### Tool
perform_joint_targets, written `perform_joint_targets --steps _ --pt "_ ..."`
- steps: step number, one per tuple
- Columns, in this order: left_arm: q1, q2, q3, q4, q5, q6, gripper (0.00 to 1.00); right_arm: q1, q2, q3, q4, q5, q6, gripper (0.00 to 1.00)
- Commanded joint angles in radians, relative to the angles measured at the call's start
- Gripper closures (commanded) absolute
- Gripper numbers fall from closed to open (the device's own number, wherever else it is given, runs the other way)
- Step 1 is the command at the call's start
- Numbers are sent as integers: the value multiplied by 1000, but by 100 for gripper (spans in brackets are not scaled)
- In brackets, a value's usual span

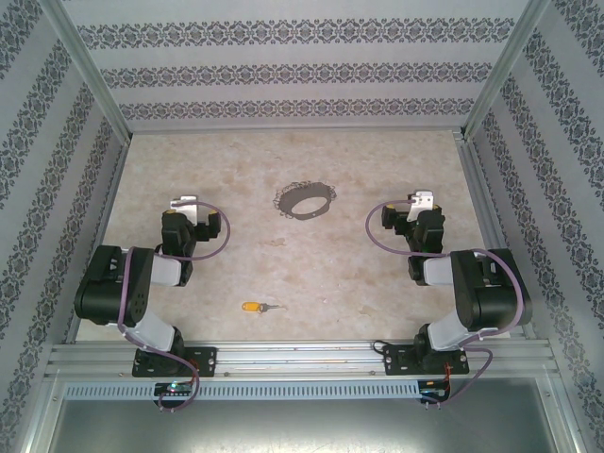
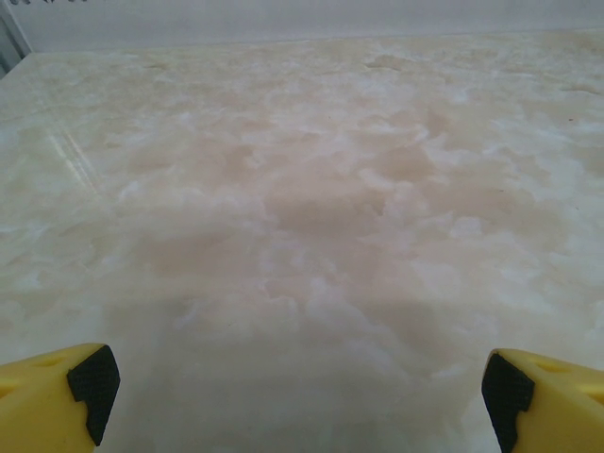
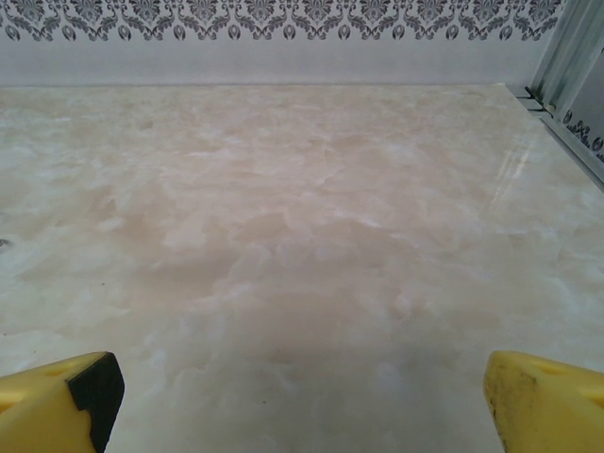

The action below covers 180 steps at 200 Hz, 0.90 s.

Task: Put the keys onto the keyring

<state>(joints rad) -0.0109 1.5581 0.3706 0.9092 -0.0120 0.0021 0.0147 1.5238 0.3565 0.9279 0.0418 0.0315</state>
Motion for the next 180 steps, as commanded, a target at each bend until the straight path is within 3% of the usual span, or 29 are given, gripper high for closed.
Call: perform_joint_targets --steps 1,23,47,65,80,115,154,180 --pt "9 -122 15 -97 -41 -23 0 -6 -82 42 -91 51 33 2" --pt "9 -199 83 -268 -52 -24 1 -4 -145 67 -178 99 46 2" --pt "10 -265 113 -322 -34 -58 1 -5 -293 92 -307 105 102 2" --pt "4 -314 150 -411 17 -85 2 -18 -401 96 -325 17 222 2" --pt "-8 -351 175 -478 50 -99 3 -55 -431 125 -336 -135 329 2" --pt "-61 -442 193 -535 76 -149 4 -64 -348 185 -293 -331 408 2" --pt "-137 -498 222 -580 85 -232 0 -47 -136 299 -240 -511 505 3" --pt "-202 -467 249 -588 64 -240 0 -35 -15 389 -254 -623 559 13"
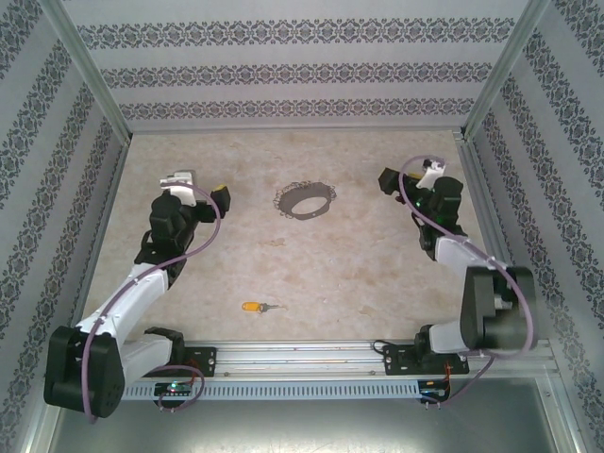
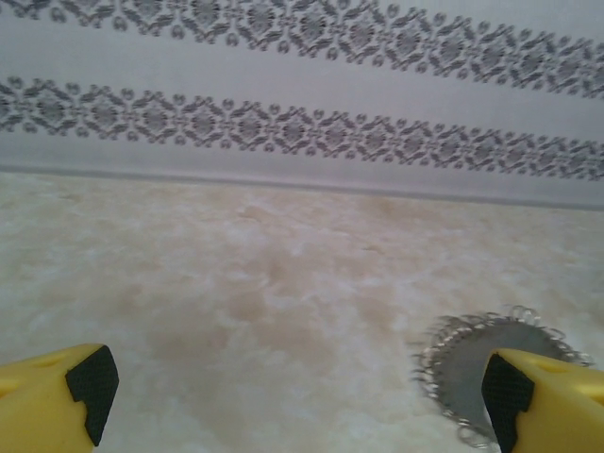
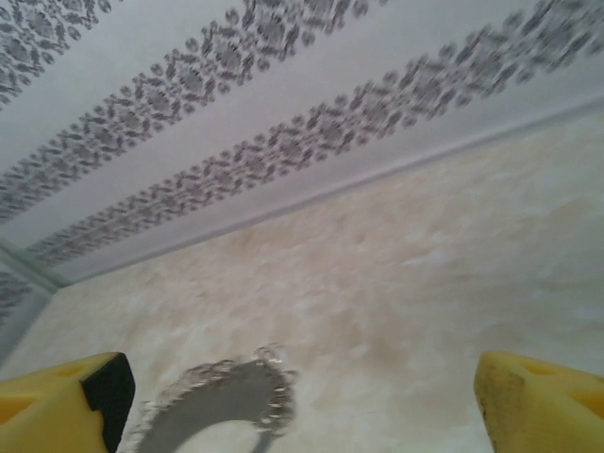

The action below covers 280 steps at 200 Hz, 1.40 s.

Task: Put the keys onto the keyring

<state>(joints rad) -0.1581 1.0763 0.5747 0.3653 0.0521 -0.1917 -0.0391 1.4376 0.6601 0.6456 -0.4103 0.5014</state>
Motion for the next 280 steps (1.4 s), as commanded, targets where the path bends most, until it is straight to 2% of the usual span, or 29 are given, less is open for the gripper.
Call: perform_joint_targets --steps 1,31,76,107,150,184,219,236,280 --pt "-56 18 46 -43 0 -45 0 19 74 88 29 -176 92 14" --pt "-99 95 54 4 13 -90 0 45 172 152 -8 -222 113 24" --pt "-138 261 99 59 39 -122 0 96 265 216 -165 -139 66 34" --pt "-147 392 143 127 88 -157 0 197 235 277 -385 85 -103 35" --pt "-152 566 240 217 153 -189 0 315 231 369 -556 329 -288 34" --pt "-152 644 297 242 199 -225 0 330 334 454 -579 222 -296 37" --pt "-152 642 306 241 225 -243 0 329 446 533 -607 114 -283 53" --pt "-153 629 309 231 236 -248 0 332 484 559 -627 100 -282 61" --pt "-152 611 296 258 254 -287 0 338 529 575 -647 114 -284 66"
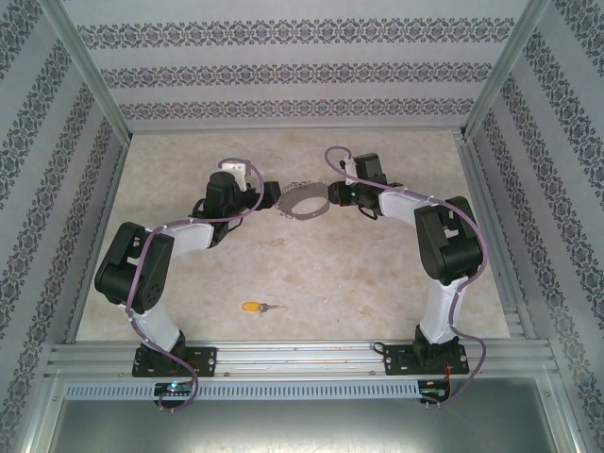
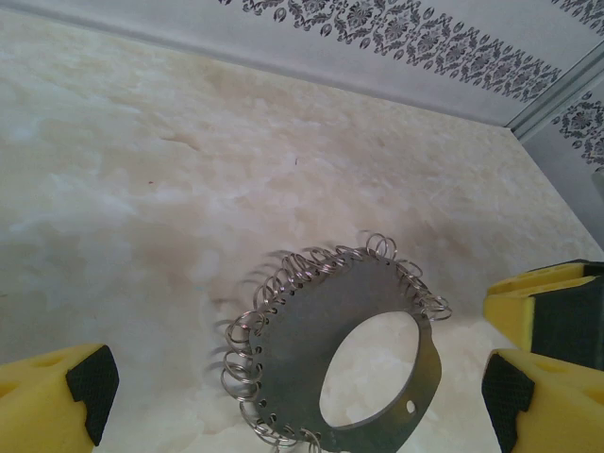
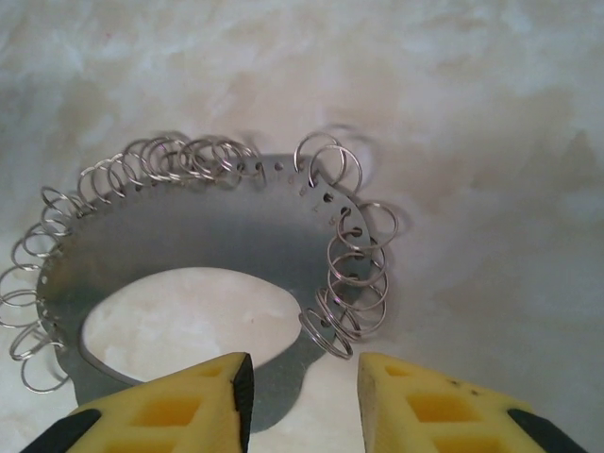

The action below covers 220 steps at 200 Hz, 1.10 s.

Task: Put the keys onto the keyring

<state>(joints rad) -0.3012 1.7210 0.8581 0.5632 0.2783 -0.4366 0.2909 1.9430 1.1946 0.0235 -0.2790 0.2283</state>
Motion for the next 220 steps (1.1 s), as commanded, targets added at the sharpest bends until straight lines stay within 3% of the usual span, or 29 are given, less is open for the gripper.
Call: perform_joint_targets --steps 1,43,220 --pt "-9 -34 11 61 28 -44 0 8 23 41 -25 -17 -11 66" --pt "-9 -35 13 73 35 -58 0 7 58 51 -30 -4 -14 74" --pt "-9 -1 33 116 58 -106 0 6 146 119 -39 -20 -15 79"
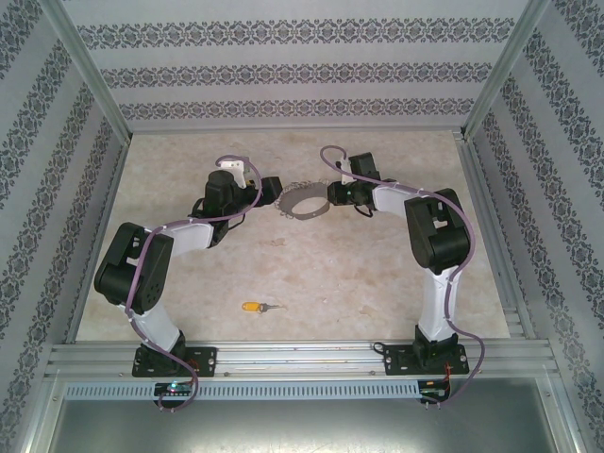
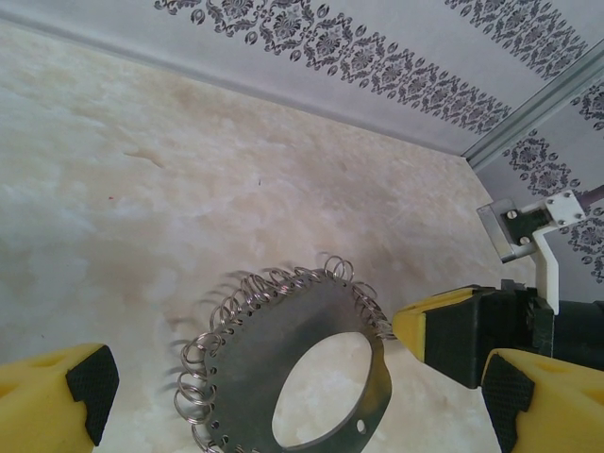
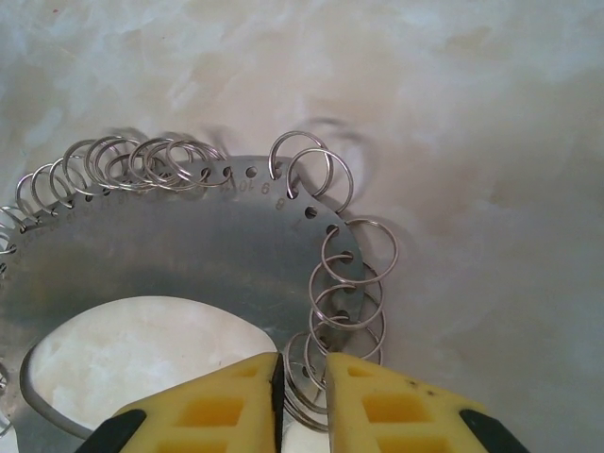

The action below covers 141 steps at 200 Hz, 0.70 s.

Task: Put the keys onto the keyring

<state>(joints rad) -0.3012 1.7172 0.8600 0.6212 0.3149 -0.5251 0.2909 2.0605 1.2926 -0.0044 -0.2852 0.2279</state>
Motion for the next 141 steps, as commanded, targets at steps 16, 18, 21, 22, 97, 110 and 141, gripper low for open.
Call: perform_joint_targets --steps 16,18,21,22,97,110,141 --pt "-10 4 32 61 21 -19 0 7 31 20 -12 -11 -15 81" --pt "-9 4 31 61 22 -19 0 6 32 20 -11 -13 -16 82" --pt "-10 4 31 61 21 -21 0 6 33 20 -11 -14 -16 82" --pt "-9 4 31 61 21 -21 0 6 32 20 -11 -14 -16 82" --pt "-9 -14 18 62 26 -26 0 11 6 -3 -9 -10 -19 100" --pt "-9 -23 11 61 25 -24 0 15 -7 -16 -6 -17 -19 100" --pt "-9 -49 -9 60 26 -23 0 28 -39 -64 1 -45 -12 100"
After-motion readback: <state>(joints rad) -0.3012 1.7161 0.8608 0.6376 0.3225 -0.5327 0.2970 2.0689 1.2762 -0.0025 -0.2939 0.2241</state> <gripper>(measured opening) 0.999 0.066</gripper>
